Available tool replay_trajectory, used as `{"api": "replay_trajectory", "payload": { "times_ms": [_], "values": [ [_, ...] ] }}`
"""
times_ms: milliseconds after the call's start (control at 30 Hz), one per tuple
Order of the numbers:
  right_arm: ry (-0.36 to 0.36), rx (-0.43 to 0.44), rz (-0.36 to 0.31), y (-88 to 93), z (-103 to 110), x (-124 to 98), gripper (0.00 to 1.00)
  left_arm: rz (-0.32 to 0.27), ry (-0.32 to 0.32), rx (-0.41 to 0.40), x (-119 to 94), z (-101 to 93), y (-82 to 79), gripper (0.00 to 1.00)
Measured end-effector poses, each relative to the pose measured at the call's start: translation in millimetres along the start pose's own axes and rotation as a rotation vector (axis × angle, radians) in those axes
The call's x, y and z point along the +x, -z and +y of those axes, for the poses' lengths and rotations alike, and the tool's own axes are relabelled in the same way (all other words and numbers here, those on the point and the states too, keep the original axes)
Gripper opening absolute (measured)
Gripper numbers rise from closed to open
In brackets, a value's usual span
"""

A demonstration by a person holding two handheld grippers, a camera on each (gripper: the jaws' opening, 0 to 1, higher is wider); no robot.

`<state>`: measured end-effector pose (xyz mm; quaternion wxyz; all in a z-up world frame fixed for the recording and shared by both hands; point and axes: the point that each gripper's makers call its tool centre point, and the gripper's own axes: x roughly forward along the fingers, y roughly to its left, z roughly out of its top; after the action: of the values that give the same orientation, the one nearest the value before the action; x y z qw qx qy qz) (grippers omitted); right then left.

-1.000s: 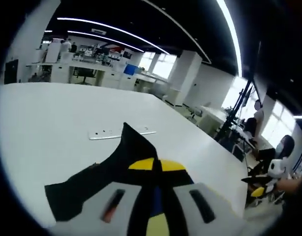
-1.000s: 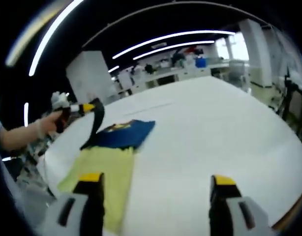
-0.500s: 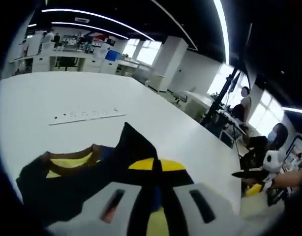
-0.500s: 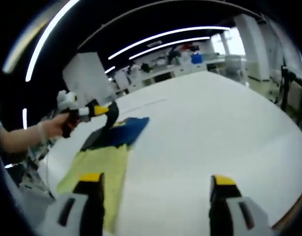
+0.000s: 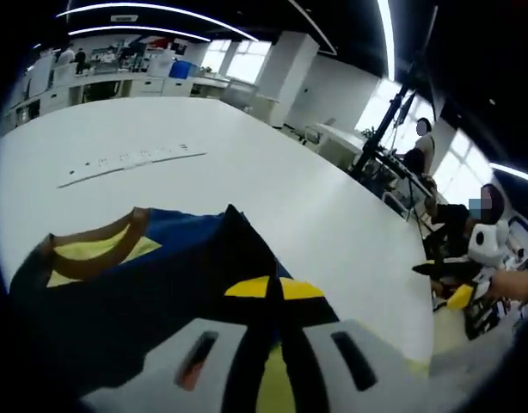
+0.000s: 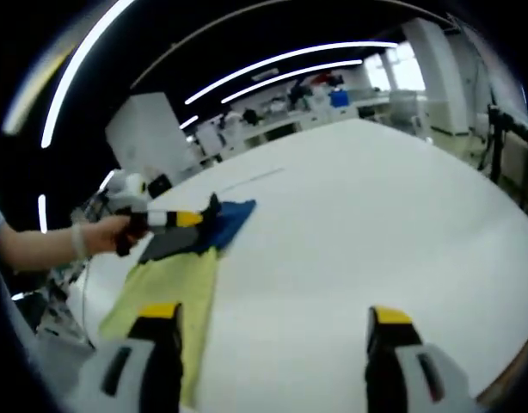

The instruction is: Fold the garment on the visible template until the final outline fits inside the template.

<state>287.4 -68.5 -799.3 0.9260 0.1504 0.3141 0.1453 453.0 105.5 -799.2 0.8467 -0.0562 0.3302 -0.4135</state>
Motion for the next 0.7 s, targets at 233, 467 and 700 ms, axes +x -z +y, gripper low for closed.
{"api": "replay_trajectory", "payload": {
  "times_ms": [233,467,700],
  "values": [
    [-0.009,-0.012,-0.013,-6.8,4.5,9.5,0.89,0.016,0.033,0.054,7.7,-1.0,4.8,0.07],
    [-0.023,-0.032,-0.012,-8.9,14.4,18.8,0.89,-0.026,0.039,0.137,-11.5,2.2,-3.4,0.34],
    [-0.064,-0.062,-0.009,-15.9,33.5,32.9,0.89,-0.035,-0.031,0.203,-62.3,47.9,-13.8,0.44]
  ]
}}
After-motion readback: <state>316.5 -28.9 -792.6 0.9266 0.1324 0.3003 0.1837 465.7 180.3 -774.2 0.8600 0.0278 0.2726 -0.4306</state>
